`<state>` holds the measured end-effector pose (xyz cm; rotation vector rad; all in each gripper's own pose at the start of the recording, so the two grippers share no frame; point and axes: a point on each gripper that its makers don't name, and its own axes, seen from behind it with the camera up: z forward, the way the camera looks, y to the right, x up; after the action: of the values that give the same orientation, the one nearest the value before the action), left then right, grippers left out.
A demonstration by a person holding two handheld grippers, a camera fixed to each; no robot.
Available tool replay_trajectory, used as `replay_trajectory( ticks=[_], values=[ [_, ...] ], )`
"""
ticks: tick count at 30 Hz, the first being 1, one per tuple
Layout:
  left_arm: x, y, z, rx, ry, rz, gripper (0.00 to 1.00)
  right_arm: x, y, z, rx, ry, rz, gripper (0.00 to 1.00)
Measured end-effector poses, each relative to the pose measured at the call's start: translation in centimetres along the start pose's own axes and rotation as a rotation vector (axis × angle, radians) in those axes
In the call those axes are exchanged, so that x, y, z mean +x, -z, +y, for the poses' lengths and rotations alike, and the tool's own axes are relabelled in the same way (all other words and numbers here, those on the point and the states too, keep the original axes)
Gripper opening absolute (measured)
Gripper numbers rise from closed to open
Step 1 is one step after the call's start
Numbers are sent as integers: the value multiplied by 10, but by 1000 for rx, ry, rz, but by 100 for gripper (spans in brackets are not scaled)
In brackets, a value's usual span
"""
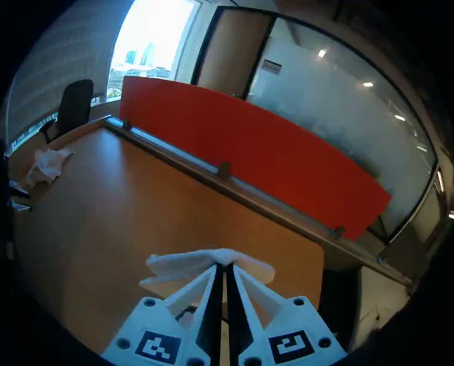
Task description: Fold towel
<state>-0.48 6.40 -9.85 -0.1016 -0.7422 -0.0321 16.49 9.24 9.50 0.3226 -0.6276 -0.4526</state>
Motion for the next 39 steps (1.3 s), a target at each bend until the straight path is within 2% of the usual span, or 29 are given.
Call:
replay_trajectory(
  ticks=[9,17,23,29,33,39],
  values=[
    [4,-1,7,-9,-12,2,86,-15,10,3,-8,-15,-11,5],
    [2,1,9,-17,-18,-1,86,-43,31,2,-26,-30,-37,5],
    [2,2,10,-25,-26,-4,86,-74,52,3,-52,-62,-62,5],
    [1,3,11,-30,-33,-4,86,-116,68,4,-80,-113,-111,5],
    [0,4,11,-31,-36,-6,86,-146,74,2,-91,-158,-147,5],
    [-3,6,11,-33,-45,-11,86,-175,76,-1,-101,-210,-181,5]
  ],
)
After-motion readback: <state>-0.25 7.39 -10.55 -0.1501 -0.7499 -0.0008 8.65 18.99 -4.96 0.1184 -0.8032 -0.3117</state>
